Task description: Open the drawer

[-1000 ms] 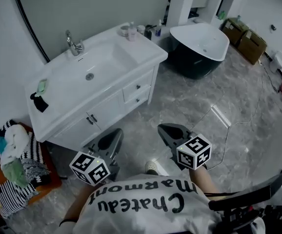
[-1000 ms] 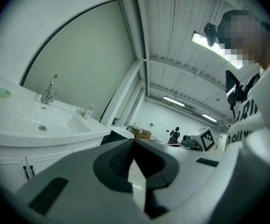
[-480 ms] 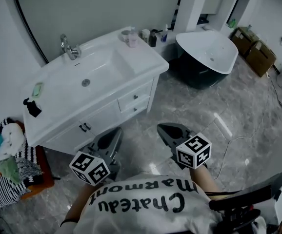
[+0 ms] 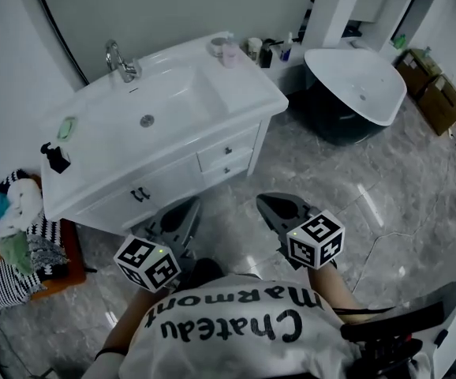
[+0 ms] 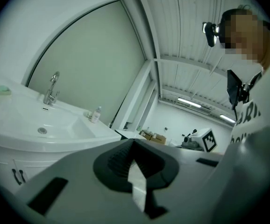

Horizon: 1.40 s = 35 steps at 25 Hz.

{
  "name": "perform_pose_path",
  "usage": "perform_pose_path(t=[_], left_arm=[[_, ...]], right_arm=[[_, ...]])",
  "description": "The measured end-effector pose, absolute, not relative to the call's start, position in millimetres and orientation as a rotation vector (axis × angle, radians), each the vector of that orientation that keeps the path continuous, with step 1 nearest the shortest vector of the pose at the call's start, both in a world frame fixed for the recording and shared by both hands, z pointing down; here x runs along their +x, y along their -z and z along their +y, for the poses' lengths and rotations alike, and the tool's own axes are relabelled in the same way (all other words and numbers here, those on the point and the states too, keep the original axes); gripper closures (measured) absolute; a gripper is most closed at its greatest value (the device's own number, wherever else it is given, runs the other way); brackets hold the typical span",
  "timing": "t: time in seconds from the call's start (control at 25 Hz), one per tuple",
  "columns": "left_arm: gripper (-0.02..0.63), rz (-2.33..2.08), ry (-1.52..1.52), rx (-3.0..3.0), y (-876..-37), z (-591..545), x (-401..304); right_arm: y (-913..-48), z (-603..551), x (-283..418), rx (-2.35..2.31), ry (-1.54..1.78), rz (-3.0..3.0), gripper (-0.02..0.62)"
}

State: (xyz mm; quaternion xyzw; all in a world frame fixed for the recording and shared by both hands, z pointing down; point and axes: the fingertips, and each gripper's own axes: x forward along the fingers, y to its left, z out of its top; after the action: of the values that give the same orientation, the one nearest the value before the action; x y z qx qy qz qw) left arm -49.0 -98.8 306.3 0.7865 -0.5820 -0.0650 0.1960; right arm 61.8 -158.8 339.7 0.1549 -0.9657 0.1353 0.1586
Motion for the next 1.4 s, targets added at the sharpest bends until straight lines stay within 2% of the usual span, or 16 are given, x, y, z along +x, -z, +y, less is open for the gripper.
perform_pose_path(t=[0.56,1.4], left_arm=[[0.598,-1.647,0.259,2.164,-326.9,-130.6,-66.2],[0.598,-1.432,-0.006,2.24,-418.0,-248.5,-80.1]], right_arm=[[-363.6,-197.0,37.7,0.391,-0.492,-2.734,0.584],[-450.9,-315.4,-9.0,0.432,-0.73,-2.594,0.584]])
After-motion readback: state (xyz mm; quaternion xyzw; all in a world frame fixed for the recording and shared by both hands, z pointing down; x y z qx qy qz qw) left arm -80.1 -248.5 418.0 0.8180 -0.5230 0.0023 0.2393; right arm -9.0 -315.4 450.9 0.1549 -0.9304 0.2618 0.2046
